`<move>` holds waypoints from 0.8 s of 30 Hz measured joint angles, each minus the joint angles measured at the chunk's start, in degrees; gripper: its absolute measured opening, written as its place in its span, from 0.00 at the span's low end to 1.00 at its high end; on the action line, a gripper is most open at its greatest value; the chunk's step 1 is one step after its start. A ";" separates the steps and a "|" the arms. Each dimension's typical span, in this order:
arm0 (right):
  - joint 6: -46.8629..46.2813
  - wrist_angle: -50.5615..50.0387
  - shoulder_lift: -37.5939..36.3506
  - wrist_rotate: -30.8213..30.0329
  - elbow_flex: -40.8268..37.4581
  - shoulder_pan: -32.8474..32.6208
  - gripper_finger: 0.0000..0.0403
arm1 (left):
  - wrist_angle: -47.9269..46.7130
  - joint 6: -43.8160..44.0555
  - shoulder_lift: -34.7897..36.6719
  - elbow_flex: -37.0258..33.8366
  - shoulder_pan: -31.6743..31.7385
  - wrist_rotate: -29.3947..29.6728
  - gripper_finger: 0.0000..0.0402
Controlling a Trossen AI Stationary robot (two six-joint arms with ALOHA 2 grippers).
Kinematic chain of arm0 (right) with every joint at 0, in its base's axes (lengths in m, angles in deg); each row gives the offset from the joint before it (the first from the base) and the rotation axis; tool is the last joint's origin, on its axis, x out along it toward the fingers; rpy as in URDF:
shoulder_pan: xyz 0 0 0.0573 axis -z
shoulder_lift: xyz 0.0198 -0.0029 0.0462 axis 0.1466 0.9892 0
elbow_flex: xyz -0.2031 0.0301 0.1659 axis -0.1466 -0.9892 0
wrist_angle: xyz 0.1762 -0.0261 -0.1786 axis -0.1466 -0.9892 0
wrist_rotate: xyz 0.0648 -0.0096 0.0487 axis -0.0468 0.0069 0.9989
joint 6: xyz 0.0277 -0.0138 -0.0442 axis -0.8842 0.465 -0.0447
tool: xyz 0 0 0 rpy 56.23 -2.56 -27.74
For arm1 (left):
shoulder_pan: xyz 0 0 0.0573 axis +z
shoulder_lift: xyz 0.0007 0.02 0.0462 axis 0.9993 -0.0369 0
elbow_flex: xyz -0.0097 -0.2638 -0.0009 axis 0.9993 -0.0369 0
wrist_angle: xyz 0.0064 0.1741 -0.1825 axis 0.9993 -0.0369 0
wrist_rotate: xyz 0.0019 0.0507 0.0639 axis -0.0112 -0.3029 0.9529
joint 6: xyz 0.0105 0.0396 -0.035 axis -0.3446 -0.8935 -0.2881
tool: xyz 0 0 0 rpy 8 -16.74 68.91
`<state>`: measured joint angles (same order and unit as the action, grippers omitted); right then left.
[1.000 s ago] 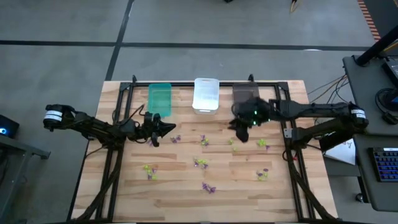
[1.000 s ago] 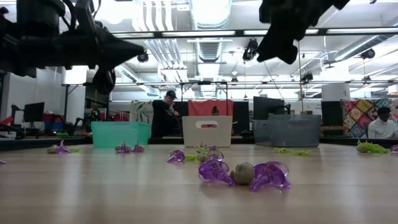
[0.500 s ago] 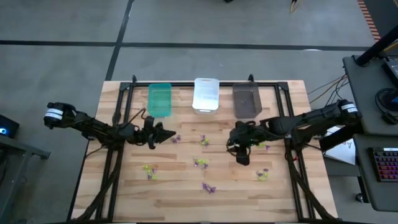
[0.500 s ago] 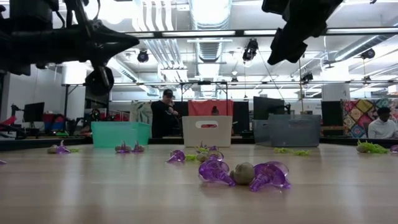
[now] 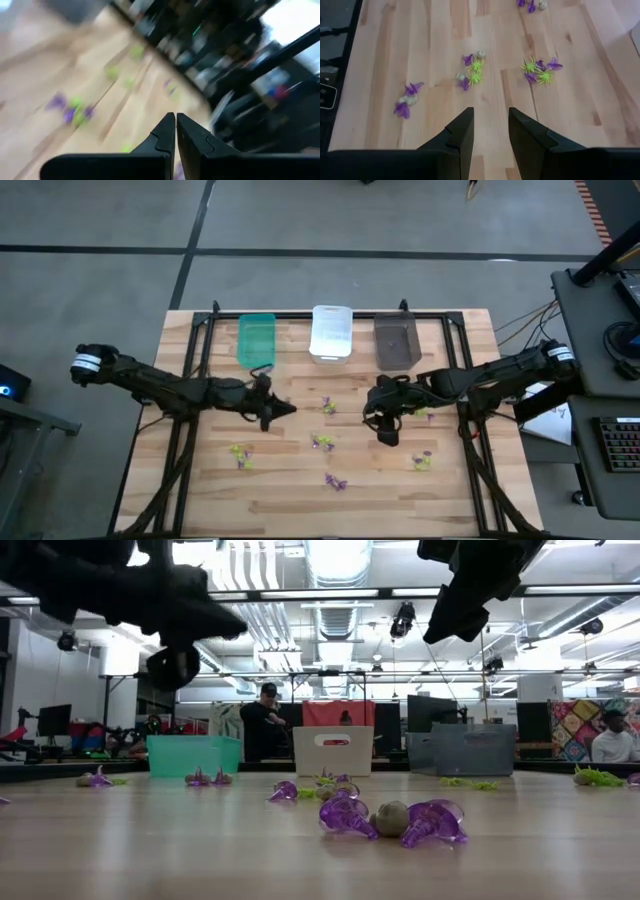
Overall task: Sort Halloween decoration
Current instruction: Put the green spider toy into the blue bin
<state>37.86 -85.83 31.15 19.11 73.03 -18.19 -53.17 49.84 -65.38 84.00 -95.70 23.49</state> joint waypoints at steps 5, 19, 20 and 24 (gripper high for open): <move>0.02 0.20 0.15 0.00 0.00 -0.11 0.27 | -36.62 4.60 -0.40 10.53 0.00 1.41 0.00; 0.85 1.21 0.15 -2.21 0.00 -0.11 0.27 | -86.03 11.36 -11.76 26.70 0.69 11.50 0.00; 0.84 1.21 0.15 -2.38 0.00 -0.11 0.27 | -86.08 11.39 -12.79 26.24 0.76 11.07 0.00; 0.57 1.23 0.15 -2.68 0.00 -0.11 0.27 | -85.88 12.91 -16.84 25.47 1.31 10.60 0.00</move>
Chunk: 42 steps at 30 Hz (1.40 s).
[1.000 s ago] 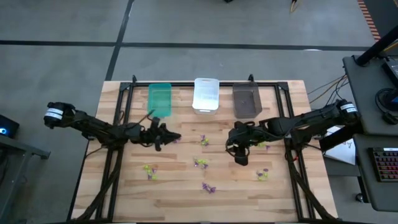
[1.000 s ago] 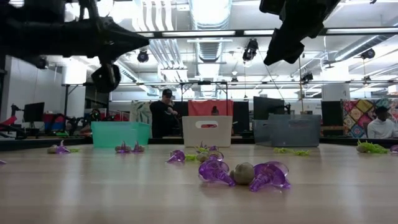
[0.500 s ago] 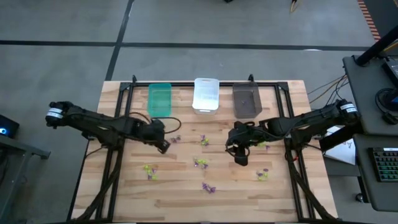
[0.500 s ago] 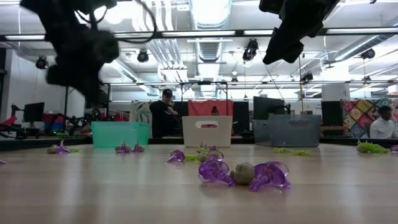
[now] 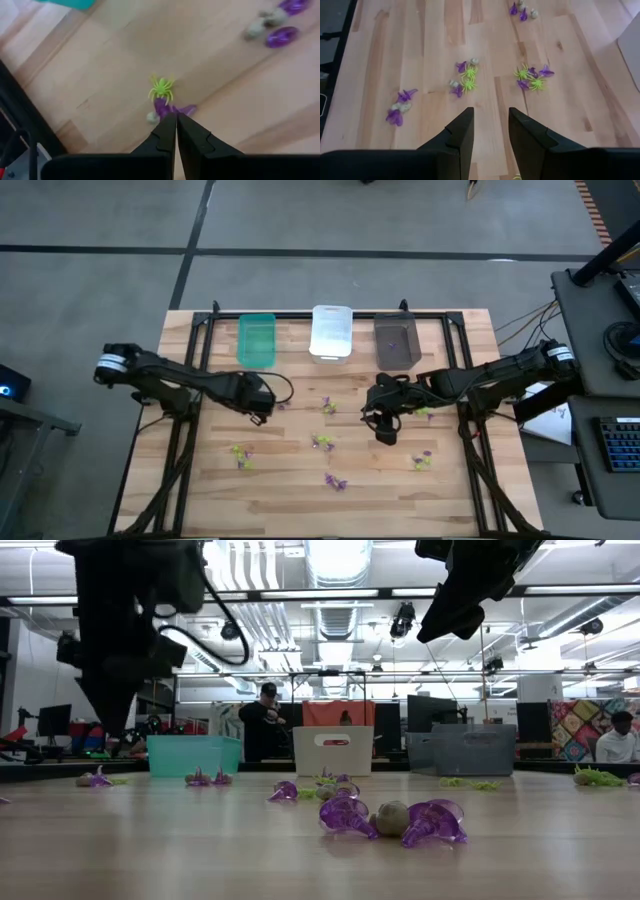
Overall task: Sort Halloween decoration
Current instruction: Put the green spider toy into the blue bin
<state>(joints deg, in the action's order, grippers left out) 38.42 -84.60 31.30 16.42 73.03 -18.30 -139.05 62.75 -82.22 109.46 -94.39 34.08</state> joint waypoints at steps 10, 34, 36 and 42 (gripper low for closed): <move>-0.02 2.03 0.02 -0.29 0.00 0.00 0.27 | 2.35 -0.10 -7.02 -0.06 0.58 1.23 0.03; -0.07 2.62 0.04 -0.27 0.00 0.00 0.27 | 8.57 -1.23 -7.61 -2.89 2.39 4.68 0.25; -0.07 2.64 0.04 -0.29 0.00 0.00 0.27 | 9.83 -1.03 -7.61 -3.98 2.39 4.66 0.25; -0.07 2.82 0.04 -0.29 0.00 0.02 0.27 | 12.76 -0.75 -7.61 -6.08 2.39 4.59 0.24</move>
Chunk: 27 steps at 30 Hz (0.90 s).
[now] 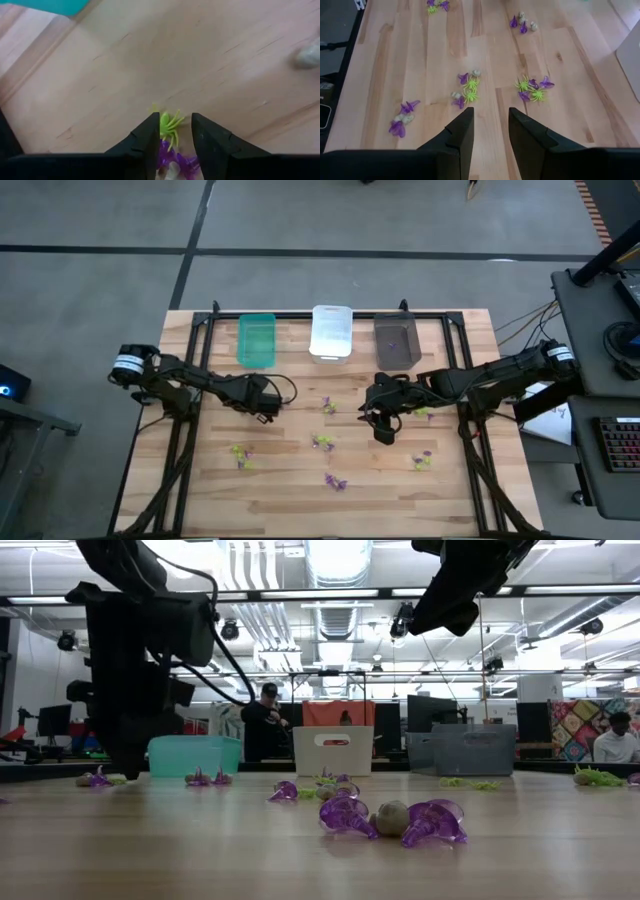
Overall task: Sort Halloween decoration
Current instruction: Put the green spider toy into the blue bin
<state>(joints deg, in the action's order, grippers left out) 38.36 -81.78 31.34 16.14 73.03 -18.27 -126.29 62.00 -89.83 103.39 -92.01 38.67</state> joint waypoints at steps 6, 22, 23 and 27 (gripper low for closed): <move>0.00 1.09 0.00 -0.02 0.00 0.00 0.27 | 0.81 -0.09 0.00 -1.16 0.00 1.36 0.24; 0.00 2.36 0.00 -0.04 0.00 0.00 0.27 | 4.02 -0.70 0.15 -2.56 0.07 1.60 0.01; 0.00 2.36 0.00 -0.04 0.00 0.00 0.27 | 3.96 -1.08 0.11 -2.44 0.07 1.60 0.01; 0.02 2.36 0.00 -0.04 0.00 0.00 0.27 | 4.06 -2.76 0.00 -1.45 -0.01 1.45 0.00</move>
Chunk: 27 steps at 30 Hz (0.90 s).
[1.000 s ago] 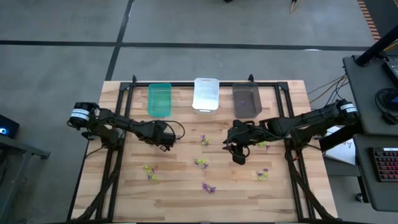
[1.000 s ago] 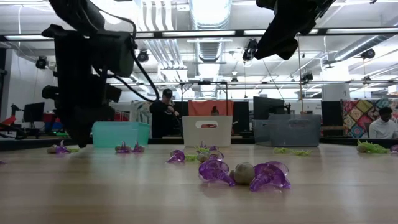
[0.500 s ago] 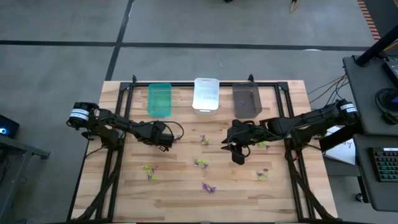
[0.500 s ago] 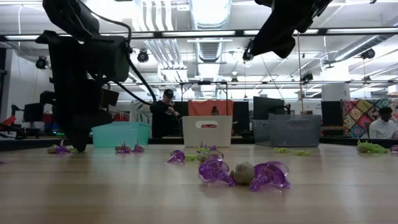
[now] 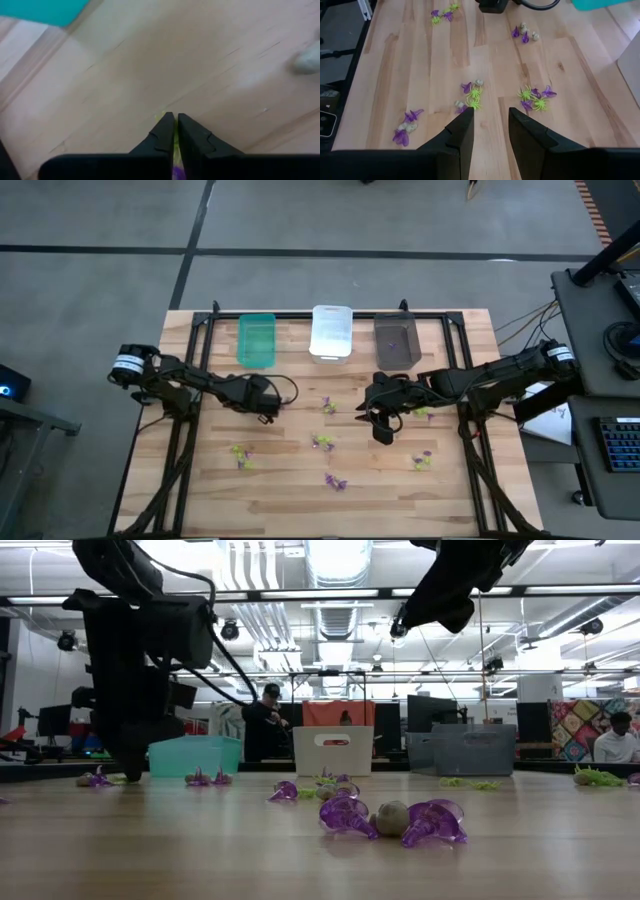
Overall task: Sort Halloween decoration
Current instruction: Put the green spider toy into the blue bin
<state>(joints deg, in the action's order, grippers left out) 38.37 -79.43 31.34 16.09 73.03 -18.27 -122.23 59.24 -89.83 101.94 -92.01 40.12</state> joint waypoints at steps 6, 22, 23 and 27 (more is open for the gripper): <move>-0.02 -0.02 0.00 0.02 0.00 0.00 0.27 | -0.04 -3.91 0.22 2.83 -0.96 -0.17 0.00; -0.02 -0.05 0.00 0.04 0.00 0.00 0.27 | 0.16 -16.43 1.12 11.67 -4.23 -0.03 0.00; -0.02 -0.06 0.00 0.04 0.00 0.00 0.27 | 0.27 -17.17 1.49 12.17 -4.25 0.10 0.00; 0.01 -0.22 0.00 0.04 0.00 0.00 0.27 | 1.23 -21.18 3.71 13.91 -4.32 1.27 0.00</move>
<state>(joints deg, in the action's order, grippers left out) 38.38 -79.64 31.34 16.14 73.03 -18.27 -121.01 38.07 -86.13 115.85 -96.33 41.38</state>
